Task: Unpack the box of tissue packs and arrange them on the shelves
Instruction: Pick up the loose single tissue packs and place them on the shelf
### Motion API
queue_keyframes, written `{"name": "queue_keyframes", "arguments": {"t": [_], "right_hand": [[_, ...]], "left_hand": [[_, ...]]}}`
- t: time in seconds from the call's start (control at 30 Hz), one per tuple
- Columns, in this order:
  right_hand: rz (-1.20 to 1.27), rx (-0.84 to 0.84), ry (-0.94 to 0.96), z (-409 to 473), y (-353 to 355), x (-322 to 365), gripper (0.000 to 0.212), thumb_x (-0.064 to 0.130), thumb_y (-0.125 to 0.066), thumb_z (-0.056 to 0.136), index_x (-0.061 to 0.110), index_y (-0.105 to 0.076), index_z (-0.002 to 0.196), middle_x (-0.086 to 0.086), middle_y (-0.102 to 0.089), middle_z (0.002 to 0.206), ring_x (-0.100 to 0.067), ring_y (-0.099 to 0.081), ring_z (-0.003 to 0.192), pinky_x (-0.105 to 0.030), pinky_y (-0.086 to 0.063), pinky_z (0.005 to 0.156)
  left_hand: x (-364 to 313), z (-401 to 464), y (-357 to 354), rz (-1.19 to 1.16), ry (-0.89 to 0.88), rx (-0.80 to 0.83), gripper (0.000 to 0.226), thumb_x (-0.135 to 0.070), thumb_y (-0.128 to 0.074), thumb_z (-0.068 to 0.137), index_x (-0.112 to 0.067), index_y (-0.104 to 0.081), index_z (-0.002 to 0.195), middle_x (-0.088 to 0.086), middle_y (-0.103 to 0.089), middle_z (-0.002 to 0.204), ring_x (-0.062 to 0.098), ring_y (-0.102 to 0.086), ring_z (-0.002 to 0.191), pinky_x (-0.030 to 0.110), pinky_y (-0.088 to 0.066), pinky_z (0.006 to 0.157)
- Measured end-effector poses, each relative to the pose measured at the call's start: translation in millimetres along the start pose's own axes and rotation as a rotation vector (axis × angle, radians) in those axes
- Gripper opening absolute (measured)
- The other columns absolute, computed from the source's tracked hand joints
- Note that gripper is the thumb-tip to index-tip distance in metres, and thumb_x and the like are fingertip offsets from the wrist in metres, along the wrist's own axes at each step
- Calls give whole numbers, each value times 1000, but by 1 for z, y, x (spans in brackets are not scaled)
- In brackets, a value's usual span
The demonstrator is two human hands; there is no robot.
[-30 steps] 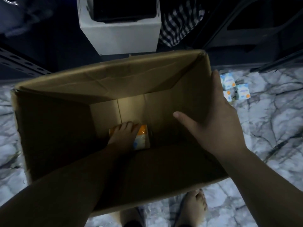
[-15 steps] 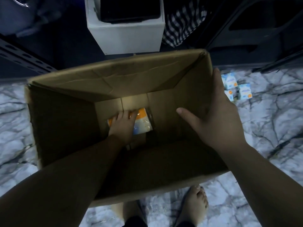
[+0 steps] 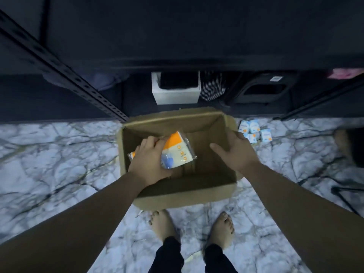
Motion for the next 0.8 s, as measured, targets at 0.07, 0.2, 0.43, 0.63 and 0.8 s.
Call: {"name": "queue_keyframes", "arguments": {"t": [0.07, 0.2, 0.43, 0.63, 0.8], "right_hand": [[87, 42, 71, -32, 27, 29, 86, 79, -52, 89, 32, -37, 159, -3, -44, 159, -26, -40, 145, -41, -38, 117], [164, 66, 218, -103, 85, 81, 72, 69, -60, 92, 39, -44, 155, 3, -44, 160, -17, -32, 151, -32, -29, 119], [173, -93, 407, -193, 187, 135, 63, 62, -57, 97, 27, -53, 150, 3, -55, 148, -17, -47, 138, -27, -37, 107], [266, -201, 500, -231, 254, 165, 56, 48, -63, 99, 22, -55, 148, 3, -53, 147, -17, -46, 138, -31, -38, 111], [284, -280, 564, -237, 300, 192, 58, 53, -62, 97, 26, -55, 148, 9, -52, 147, -14, -45, 139, -30, -40, 109]], "left_hand": [[-19, -27, 42, -26, 7, -21, 111, -66, -73, 54, -26, -42, 152, 1, -45, 121, 26, -45, 112, 42, -45, 93], [-64, -79, 123, -98, 9, -65, 113, -73, -67, 52, -32, -37, 153, -2, -45, 121, 22, -45, 113, 46, -48, 94], [-132, -157, 234, -150, 1, -207, 108, -67, -77, 56, -35, -35, 151, -5, -44, 121, 19, -44, 115, 44, -48, 96], [-167, -194, 304, -100, 31, -370, 111, -62, -83, 63, -32, -30, 156, -4, -43, 127, 16, -43, 115, 40, -48, 95], [-179, -200, 354, -149, 80, -466, 109, -59, -82, 66, -32, -28, 157, -5, -42, 131, 13, -40, 118, 42, -46, 102]]}}
Point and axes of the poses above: each hand's wrist, its own z-axis towards the middle knuckle, its own y-axis out of the back of the hand, x = y × z, the point moved 4 cm from there along z, towards the middle knuckle
